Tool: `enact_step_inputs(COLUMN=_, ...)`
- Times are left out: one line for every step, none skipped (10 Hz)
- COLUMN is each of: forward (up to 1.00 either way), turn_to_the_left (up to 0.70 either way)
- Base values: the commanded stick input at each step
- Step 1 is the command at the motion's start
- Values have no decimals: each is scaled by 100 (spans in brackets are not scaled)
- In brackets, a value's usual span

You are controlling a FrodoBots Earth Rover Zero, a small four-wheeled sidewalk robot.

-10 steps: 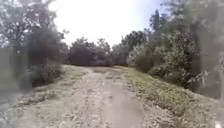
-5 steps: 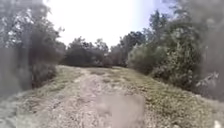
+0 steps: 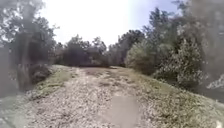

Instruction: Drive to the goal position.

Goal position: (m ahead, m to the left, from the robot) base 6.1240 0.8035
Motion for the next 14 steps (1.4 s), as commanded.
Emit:
enact_step_inputs(forward=85, turn_to_the_left=0)
enact_step_inputs(forward=85, turn_to_the_left=0)
enact_step_inputs(forward=85, turn_to_the_left=0)
enact_step_inputs(forward=85, turn_to_the_left=0)
enact_step_inputs(forward=85, turn_to_the_left=0)
enact_step_inputs(forward=85, turn_to_the_left=0)
enact_step_inputs(forward=85, turn_to_the_left=0)
enact_step_inputs(forward=85, turn_to_the_left=0)
enact_step_inputs(forward=85, turn_to_the_left=0)
enact_step_inputs(forward=85, turn_to_the_left=0)
enact_step_inputs(forward=85, turn_to_the_left=0)
enact_step_inputs(forward=85, turn_to_the_left=0)
enact_step_inputs(forward=85, turn_to_the_left=0)
enact_step_inputs(forward=85, turn_to_the_left=0)
